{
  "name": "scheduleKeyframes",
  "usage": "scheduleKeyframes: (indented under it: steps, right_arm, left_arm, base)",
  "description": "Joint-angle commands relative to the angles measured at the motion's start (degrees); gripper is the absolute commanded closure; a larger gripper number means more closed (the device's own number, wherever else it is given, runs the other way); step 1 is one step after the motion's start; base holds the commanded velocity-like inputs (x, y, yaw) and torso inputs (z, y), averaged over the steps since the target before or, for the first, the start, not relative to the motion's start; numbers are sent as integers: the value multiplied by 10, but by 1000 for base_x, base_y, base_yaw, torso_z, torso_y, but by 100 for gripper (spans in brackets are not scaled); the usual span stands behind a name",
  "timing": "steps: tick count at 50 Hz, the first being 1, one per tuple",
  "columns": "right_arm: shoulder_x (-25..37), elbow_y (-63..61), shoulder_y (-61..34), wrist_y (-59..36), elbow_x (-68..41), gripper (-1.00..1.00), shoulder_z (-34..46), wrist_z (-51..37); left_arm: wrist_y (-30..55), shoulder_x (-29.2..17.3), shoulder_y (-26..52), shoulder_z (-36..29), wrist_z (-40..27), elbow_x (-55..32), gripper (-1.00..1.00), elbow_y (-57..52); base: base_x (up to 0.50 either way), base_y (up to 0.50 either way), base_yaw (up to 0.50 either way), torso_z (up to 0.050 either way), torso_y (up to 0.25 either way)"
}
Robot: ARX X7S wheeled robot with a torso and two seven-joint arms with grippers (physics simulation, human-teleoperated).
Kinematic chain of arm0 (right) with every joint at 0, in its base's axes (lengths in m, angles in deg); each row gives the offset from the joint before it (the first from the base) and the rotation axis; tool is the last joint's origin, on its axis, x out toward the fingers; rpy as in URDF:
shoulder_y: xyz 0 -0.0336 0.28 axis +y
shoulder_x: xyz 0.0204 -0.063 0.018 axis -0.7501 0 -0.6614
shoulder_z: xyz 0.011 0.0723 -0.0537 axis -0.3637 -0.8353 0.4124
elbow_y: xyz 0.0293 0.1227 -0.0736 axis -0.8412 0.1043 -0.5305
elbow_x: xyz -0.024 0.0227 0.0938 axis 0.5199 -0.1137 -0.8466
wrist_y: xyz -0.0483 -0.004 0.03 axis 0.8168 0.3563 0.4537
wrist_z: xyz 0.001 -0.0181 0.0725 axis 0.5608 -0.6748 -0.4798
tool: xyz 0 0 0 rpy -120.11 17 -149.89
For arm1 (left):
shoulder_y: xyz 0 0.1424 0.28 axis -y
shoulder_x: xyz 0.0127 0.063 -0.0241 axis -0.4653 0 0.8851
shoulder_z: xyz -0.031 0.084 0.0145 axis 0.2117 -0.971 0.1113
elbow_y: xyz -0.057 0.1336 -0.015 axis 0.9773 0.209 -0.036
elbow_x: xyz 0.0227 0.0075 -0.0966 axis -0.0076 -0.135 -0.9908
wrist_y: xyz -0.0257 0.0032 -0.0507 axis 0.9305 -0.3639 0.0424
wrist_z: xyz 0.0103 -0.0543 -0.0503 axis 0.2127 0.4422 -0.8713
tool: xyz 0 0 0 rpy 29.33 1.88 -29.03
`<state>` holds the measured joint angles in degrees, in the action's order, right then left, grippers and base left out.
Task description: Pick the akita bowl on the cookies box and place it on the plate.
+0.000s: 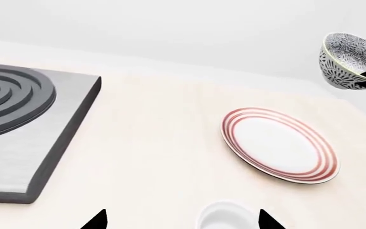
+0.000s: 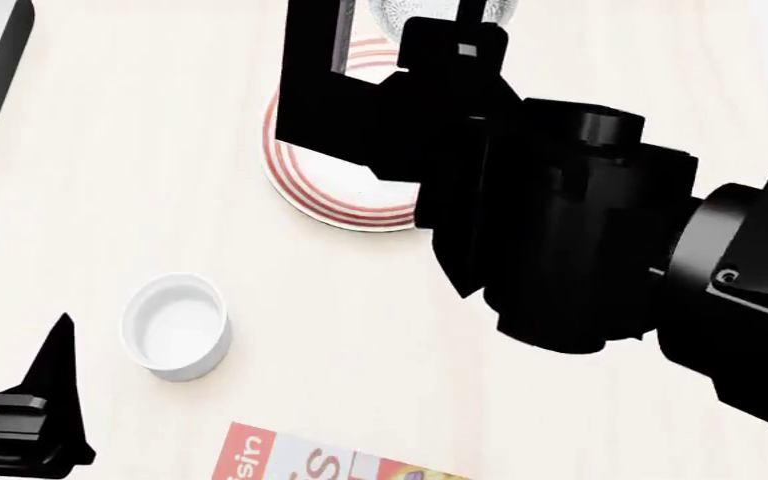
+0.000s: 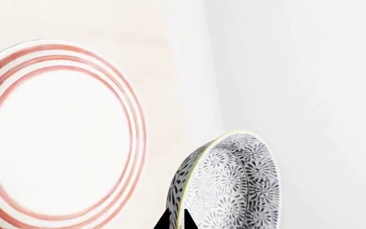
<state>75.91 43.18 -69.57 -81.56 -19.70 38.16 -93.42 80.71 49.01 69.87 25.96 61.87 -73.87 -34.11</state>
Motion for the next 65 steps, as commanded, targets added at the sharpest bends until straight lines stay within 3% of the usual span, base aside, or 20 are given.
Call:
scheduleKeyframes:
  steps: [1,22,29,65]
  right_arm:
    - [-31,51,23,27,35,100,-10,5]
    - [-55,93,60,65,47,100,-24,12]
    - [-67,122,87,82,61,100,-23,6]
    - [-93,184,149,123,81,100,-34,10]
  left_arm:
    - [0,-2,2,-3,1,-3,-100,-5]
    - [-20,6,2,-2,2,2,-100,3]
    - [-61,9,-20,16,55,-39,-100,7]
    - [-85,8,-29,5,59,-9,-100,12]
  base:
    - [0,0,0,0,0]
    - [0,0,0,0,0]
    - [0,0,0,0,0]
    - [0,0,0,0,-11]
